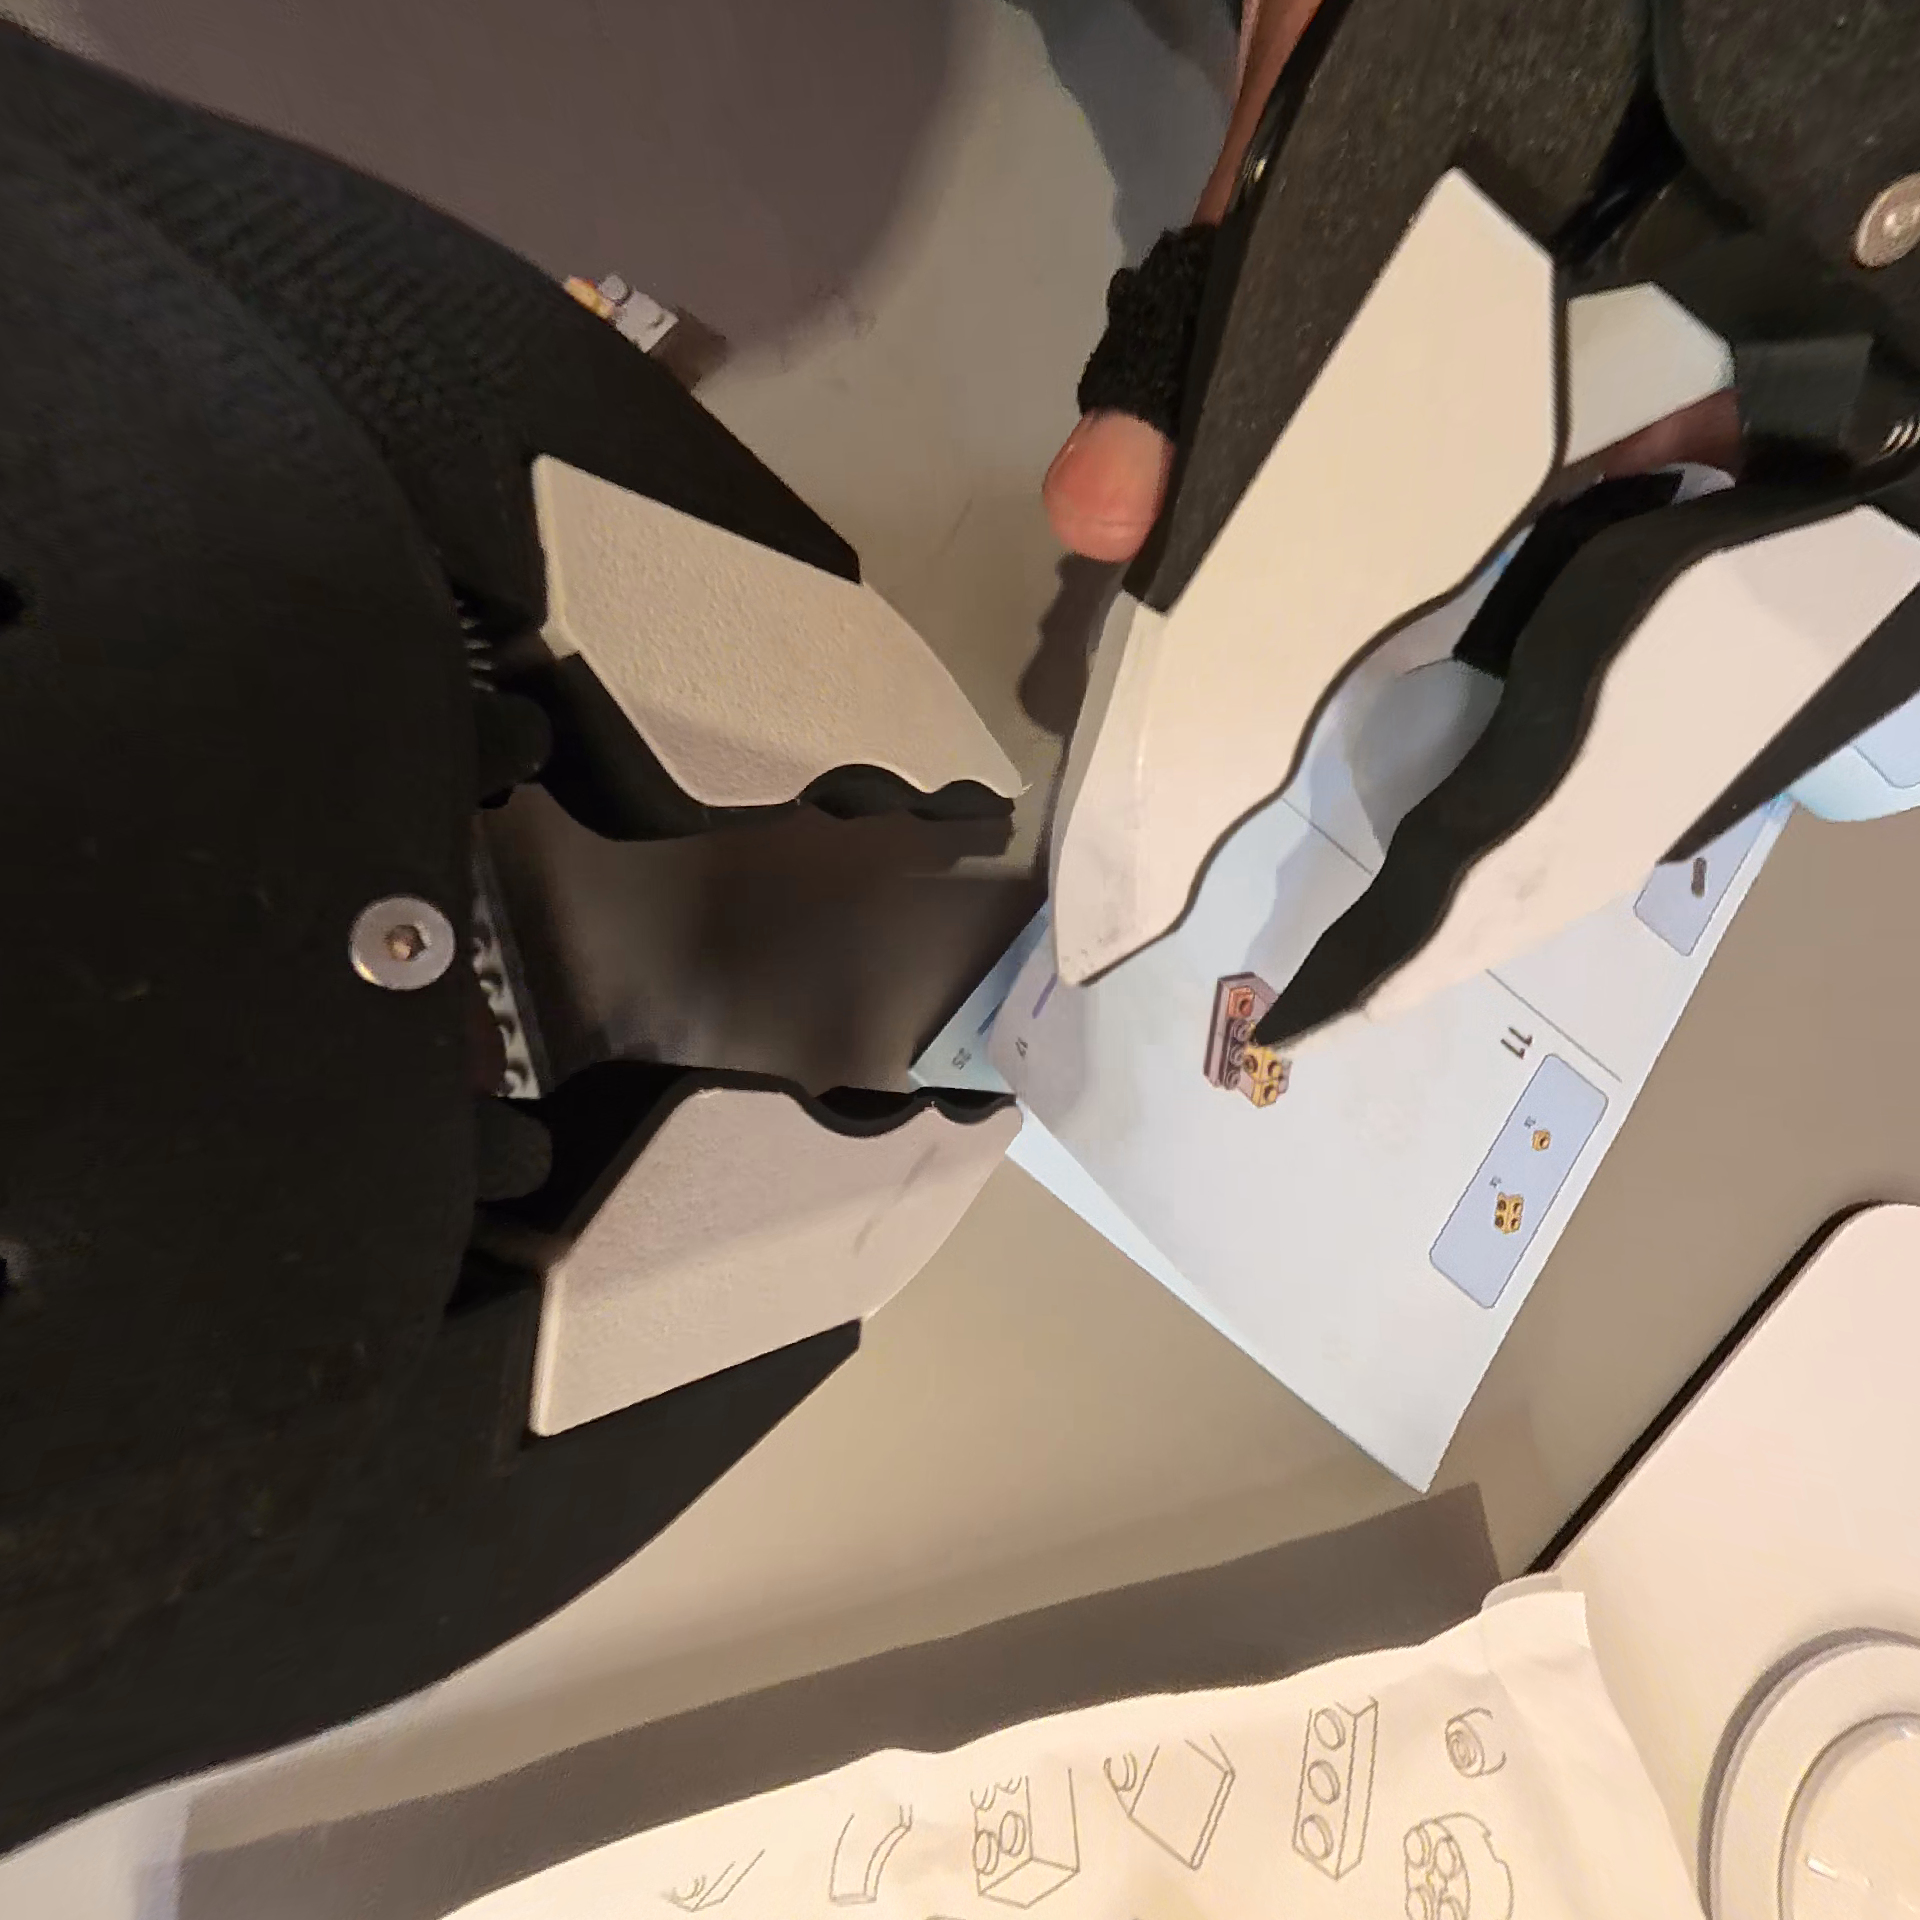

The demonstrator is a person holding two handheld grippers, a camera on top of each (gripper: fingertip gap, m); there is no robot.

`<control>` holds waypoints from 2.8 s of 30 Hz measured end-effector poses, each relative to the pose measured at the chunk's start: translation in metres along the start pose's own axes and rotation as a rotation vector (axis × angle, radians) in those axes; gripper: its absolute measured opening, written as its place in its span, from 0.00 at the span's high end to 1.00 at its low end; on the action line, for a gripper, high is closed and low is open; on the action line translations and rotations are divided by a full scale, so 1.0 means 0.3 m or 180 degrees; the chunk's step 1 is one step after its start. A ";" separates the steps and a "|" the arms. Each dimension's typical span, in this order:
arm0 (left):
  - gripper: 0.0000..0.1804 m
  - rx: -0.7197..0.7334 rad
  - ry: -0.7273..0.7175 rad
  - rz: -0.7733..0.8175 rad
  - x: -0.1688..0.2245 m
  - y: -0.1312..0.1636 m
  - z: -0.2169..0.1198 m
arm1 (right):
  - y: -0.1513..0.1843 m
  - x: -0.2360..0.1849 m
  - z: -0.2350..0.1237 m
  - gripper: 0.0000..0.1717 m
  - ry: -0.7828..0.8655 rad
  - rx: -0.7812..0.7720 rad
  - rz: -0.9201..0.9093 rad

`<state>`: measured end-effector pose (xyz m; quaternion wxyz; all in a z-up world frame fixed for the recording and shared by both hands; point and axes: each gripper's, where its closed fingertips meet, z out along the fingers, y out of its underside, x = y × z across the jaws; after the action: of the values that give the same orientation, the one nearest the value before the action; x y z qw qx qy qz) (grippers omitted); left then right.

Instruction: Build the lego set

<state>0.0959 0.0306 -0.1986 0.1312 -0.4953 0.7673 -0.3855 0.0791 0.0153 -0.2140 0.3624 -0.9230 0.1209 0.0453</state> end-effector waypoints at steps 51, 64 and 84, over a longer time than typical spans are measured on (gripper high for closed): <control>0.80 -0.0413 -0.0492 0.0674 -0.009 0.053 0.056 | 0.063 0.038 -0.050 0.71 0.0025 -0.0134 -0.0318; 0.78 -0.0318 -0.0475 0.0583 -0.013 0.028 0.022 | 0.023 0.076 -0.056 0.68 0.0346 -0.0007 -0.0428; 0.62 -0.0443 -0.0584 -0.0120 -0.217 -0.086 0.163 | -0.002 0.166 -0.127 0.71 0.0472 0.0395 -0.0040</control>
<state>0.1724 0.0586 -0.2243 0.1590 -0.5508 0.7675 -0.2867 0.1273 -0.0199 -0.1942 0.4092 -0.9004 0.1441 -0.0330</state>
